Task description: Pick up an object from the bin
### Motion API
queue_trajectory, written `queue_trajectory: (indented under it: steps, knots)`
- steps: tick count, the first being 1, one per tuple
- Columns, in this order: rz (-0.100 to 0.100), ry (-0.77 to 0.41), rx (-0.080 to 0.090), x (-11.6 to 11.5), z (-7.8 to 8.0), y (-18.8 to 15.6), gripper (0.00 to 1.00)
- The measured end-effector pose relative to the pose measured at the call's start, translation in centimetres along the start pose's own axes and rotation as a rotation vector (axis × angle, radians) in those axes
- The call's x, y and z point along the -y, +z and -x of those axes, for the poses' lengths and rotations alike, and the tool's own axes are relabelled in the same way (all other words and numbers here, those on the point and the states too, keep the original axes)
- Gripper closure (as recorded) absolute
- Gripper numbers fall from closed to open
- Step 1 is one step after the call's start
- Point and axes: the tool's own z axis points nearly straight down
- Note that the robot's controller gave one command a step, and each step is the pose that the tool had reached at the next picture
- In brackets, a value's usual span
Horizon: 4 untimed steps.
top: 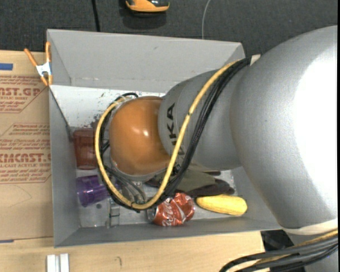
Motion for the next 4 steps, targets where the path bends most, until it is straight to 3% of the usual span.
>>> queue_trajectory:
  steps: [1, 2, 3, 4]
  knots:
    - [-0.002, -0.189, 0.015, -0.7, 5.5, 4.7, 1.0]
    - [-0.002, -0.189, 0.015, -0.7, 5.5, 4.7, 1.0]
    - [0.001, -0.187, 0.009, -1.9, 4.8, -11.3, 1.0]
    - [0.001, -0.188, 0.003, -1.9, 4.7, -11.1, 1.0]
